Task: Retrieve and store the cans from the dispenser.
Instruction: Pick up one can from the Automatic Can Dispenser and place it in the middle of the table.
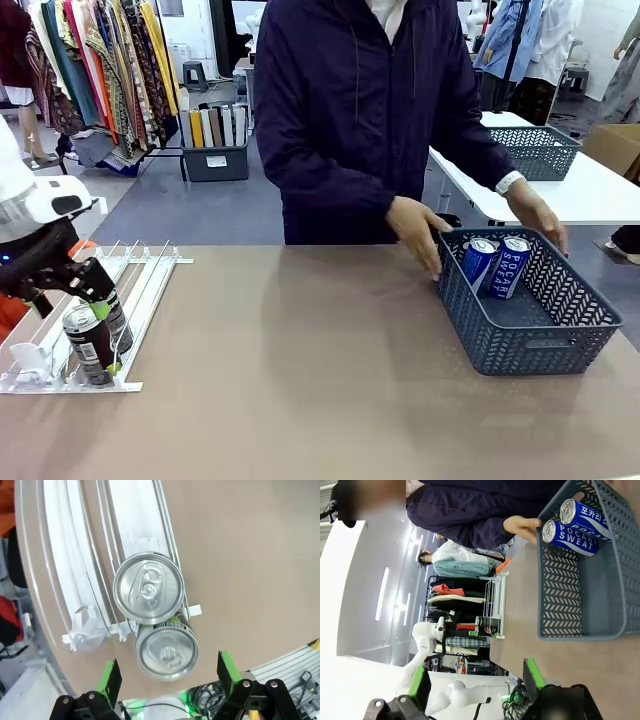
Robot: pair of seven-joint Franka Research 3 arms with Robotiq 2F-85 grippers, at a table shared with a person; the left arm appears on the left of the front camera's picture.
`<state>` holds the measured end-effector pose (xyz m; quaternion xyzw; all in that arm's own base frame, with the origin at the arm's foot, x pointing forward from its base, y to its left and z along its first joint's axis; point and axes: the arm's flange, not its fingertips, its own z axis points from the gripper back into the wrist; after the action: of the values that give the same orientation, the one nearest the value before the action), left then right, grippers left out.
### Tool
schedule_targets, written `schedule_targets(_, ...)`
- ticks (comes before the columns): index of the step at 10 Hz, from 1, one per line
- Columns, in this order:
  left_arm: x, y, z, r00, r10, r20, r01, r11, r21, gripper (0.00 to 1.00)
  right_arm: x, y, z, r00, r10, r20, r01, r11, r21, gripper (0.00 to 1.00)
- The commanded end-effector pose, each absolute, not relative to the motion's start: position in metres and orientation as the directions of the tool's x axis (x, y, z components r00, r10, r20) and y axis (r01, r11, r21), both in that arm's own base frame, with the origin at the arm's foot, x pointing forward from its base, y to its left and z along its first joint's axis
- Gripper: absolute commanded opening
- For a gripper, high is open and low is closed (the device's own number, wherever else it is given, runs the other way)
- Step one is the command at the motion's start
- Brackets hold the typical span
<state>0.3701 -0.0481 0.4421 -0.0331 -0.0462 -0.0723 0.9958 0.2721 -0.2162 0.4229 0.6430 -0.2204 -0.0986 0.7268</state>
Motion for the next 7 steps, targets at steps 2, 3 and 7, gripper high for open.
schedule_targets(2,0.381,-0.053,0.426,0.992,-0.105,0.064,0.109,0.992,-0.066,1.00,0.274,-0.217,0.425,0.878,-0.427,0.217,-0.166,0.154,0.974,1.00)
schedule_targets(3,0.382,-0.053,0.421,0.994,-0.099,0.054,0.102,0.993,-0.064,1.00,0.274,-0.217,0.425,0.878,-0.427,0.217,-0.166,0.154,0.974,1.00)
schedule_targets(7,0.386,-0.056,0.416,0.995,-0.090,0.053,0.093,0.994,-0.058,1.00,0.274,-0.217,0.425,0.878,-0.427,0.217,-0.166,0.154,0.974,1.00)
